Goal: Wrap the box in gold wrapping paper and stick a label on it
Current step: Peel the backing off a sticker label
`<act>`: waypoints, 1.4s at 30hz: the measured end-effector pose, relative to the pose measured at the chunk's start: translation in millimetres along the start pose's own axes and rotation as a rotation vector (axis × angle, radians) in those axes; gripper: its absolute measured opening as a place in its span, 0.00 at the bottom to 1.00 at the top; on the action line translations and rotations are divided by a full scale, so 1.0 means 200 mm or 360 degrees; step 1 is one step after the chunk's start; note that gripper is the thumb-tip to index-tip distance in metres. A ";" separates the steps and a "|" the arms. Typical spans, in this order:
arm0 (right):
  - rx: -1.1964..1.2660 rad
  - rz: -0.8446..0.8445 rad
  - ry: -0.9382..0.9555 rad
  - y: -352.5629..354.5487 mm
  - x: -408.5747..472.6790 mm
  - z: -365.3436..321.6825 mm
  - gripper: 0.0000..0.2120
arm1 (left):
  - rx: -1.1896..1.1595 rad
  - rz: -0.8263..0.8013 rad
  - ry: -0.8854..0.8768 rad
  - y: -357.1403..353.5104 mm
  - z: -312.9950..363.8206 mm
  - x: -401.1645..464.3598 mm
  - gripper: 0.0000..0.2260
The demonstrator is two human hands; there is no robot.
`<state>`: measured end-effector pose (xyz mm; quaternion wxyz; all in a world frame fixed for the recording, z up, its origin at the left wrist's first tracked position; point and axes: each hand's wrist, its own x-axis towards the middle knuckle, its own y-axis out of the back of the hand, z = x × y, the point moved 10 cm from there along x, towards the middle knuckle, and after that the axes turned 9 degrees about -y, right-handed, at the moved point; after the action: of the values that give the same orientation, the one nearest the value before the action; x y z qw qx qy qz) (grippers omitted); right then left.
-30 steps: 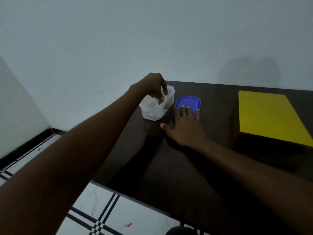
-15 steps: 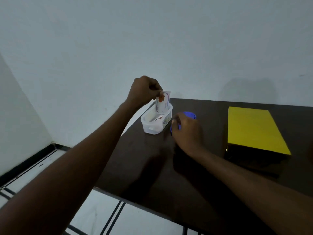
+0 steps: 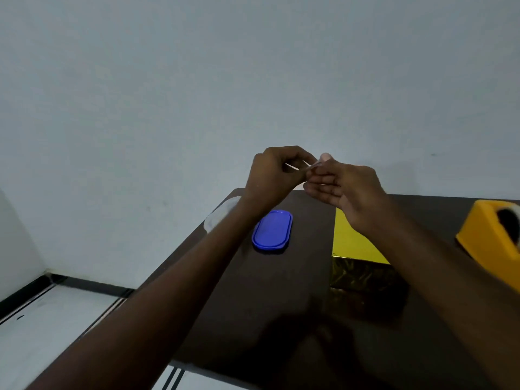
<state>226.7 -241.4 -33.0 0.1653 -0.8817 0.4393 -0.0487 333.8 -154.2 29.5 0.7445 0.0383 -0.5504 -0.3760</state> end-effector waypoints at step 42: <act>-0.0521 0.0245 0.0641 0.52 -0.07 -0.26 0.06 | -0.1117 -0.0116 0.0581 -0.52 0.08 0.04 0.09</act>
<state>128.1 -301.7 -18.1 -0.0669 -0.8332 0.5312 -0.1386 267.4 -227.3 -7.5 0.7841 -0.1327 -0.2454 -0.5543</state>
